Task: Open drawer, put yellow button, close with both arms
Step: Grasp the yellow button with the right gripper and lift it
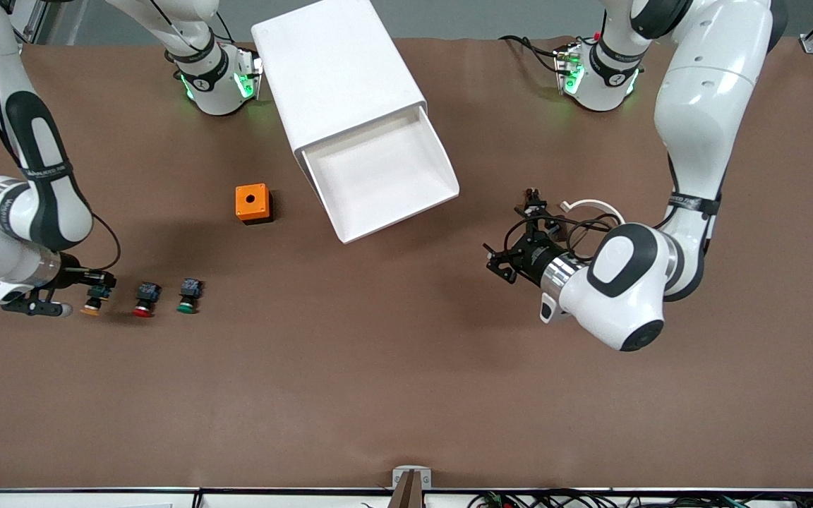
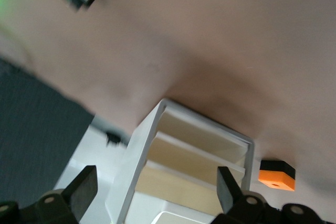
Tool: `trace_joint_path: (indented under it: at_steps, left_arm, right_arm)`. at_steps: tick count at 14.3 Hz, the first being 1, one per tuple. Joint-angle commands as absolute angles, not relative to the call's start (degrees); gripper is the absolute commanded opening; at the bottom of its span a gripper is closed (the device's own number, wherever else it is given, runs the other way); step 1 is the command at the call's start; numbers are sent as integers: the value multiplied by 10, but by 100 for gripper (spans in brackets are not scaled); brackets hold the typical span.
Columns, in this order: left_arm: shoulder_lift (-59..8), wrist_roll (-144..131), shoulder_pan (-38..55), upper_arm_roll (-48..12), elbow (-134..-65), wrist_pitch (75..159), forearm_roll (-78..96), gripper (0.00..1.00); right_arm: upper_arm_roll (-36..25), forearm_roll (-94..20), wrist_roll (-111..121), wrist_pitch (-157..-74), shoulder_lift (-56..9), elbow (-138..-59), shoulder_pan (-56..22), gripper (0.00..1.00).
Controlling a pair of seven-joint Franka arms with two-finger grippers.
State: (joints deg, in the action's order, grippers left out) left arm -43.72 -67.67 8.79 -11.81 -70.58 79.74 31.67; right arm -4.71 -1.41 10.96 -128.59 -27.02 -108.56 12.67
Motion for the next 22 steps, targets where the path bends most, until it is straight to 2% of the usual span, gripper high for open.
trace_joint_path:
  at_steps: [1, 3, 6, 11, 14, 16, 18, 22]
  left_arm:
    - [-398, -594, 86, -119, -716, 858, 272, 100]
    - [-386, -563, 90, -125, -718, 908, 223, 100]
    - [-359, -562, 96, -128, -726, 939, 207, 100]
    - [-320, -562, 119, -129, -732, 996, 134, 100]
    - [-313, -563, 120, -128, -736, 1000, 114, 100]
    - [-288, -568, 128, -129, -774, 1039, 91, 100]
    - [-252, -568, 127, -129, -815, 1085, 53, 100]
    - [-241, -568, 136, -141, -842, 1081, 44, 100]
  right_arm:
    - [-47, -39, 109, -1224, -247, -1061, 114, 0]
    - [-47, -40, 72, -1181, -224, -1055, 97, 0]
    - [-47, -40, -37, -1101, -162, -1056, 50, 0]
    - [-46, -51, -254, -999, -52, -1053, -66, 0]
    - [-46, -64, -341, -959, -41, -1019, -124, 0]
    - [-45, -82, -377, -941, -40, -995, -155, 0]
    - [-45, -85, -424, -940, -32, -987, -197, 0]
    - [-46, -89, -515, -949, -25, -971, -295, 0]
